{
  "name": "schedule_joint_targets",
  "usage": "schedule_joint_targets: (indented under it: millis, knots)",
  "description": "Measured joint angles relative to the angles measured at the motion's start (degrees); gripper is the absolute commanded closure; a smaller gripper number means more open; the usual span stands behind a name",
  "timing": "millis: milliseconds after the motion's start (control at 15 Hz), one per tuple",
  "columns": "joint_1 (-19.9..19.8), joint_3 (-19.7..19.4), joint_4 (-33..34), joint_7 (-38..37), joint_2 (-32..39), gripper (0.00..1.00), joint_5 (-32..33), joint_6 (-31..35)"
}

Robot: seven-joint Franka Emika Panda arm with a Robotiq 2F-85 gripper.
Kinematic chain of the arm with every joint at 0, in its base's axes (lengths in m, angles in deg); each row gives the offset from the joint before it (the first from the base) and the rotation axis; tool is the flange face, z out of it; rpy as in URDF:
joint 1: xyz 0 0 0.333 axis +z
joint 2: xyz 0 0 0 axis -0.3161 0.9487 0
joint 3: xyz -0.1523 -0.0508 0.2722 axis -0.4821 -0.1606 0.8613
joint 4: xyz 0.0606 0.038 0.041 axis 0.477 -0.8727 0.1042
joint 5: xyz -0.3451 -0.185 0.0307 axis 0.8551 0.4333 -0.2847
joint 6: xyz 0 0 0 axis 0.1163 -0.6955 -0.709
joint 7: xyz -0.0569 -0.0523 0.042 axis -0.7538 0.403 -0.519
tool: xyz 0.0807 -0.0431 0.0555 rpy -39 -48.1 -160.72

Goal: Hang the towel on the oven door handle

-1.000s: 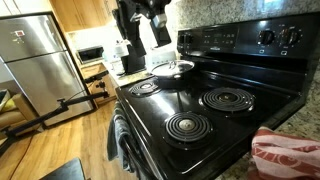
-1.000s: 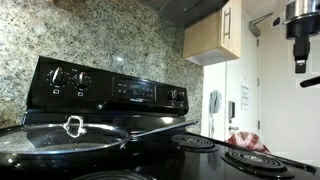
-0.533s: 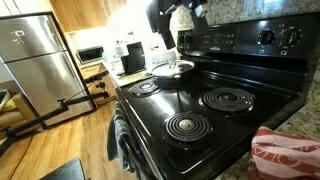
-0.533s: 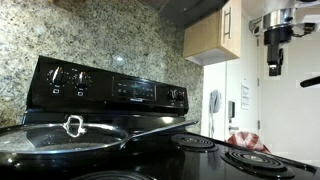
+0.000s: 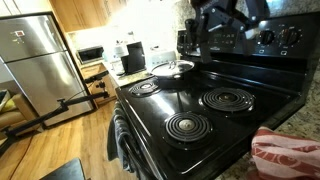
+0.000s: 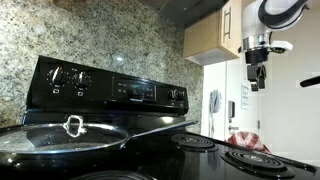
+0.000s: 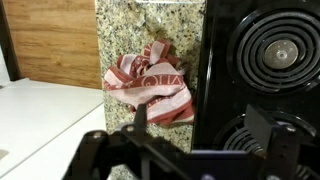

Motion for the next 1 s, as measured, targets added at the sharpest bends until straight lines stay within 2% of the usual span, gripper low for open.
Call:
schedule_joint_targets:
  millis: [467,1000]
  knots:
    - [-2.8,-3.8,5.0,0.2,10.7,0.0,-1.4,0.0]
    - [-6.0,-4.3,11.0,0.5,20.2,0.0,-7.7,-1.3]
